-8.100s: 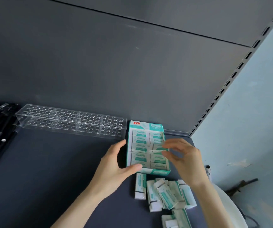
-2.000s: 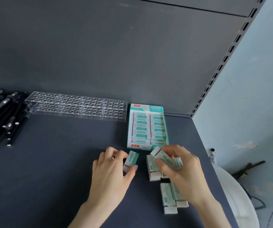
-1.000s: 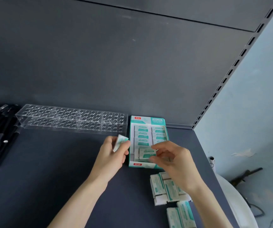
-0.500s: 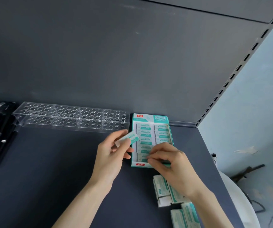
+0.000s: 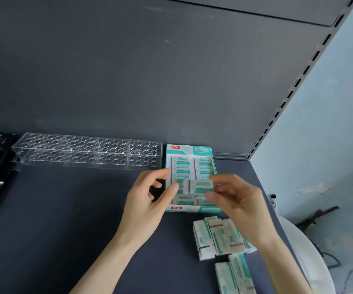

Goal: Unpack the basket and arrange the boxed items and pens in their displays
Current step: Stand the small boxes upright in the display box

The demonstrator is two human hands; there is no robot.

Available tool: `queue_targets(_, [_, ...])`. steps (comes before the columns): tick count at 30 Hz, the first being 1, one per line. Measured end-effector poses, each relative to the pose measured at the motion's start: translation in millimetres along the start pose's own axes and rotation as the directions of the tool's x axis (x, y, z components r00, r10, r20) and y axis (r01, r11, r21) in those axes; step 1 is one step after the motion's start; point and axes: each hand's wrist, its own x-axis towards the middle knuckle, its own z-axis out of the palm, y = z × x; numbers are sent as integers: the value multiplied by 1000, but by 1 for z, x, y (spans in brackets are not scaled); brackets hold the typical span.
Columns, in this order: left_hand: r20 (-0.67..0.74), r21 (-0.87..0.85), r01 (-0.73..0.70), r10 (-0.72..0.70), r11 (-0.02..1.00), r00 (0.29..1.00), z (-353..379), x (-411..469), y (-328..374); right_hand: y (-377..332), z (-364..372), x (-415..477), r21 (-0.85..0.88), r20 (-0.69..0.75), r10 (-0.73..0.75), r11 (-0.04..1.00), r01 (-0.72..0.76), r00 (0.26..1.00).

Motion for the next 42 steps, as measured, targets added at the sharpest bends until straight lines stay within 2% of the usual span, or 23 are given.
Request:
queue_targets(5, [136, 191, 47, -74, 981, 988, 2, -3, -12, 3, -23, -4, -155, -41, 4, 988, -10, 999])
queue_targets(7, [139, 233, 31, -65, 972, 988, 4, -2, -15, 4, -20, -5, -250, -26, 3, 968, -9, 1000])
queue_targets(11, [125, 245, 11, -43, 970, 991, 5, -1, -17, 6, -16, -5, -374, -40, -79, 926, 58, 996])
queue_targets(16, [119, 252, 3, -34, 968, 992, 6, -1, -18, 10, -18, -6, -577, 42, -212, 793, 197, 976])
queue_targets(20, [105, 246, 5, -32, 969, 994, 6, -1, -17, 14, -13, -9, -658, 90, -207, 722, 215, 974])
queue_targets(26, [78, 294, -35, 13, 955, 997, 5, -6, -8, 16, -12, -21, -678, 81, -172, 712, 181, 982])
queue_targets(31, [14, 346, -188, 195, 919, 981, 10, -27, 13, 13, -16, -51, -523, -154, -250, 841, 136, 956])
queue_targets(34, [-33, 328, -231, 256, 916, 966, 20, -55, 22, 14, -22, -74, -457, -227, -275, 877, 147, 934])
queue_targets(39, [-11, 251, -149, 157, 957, 988, 45, -114, 20, 23, -28, -106, -365, -216, -200, 924, 111, 956])
queue_targets(42, [-38, 435, -163, 198, 885, 979, 62, -135, 20, 29, -36, -116, -357, -160, -109, 933, 46, 981])
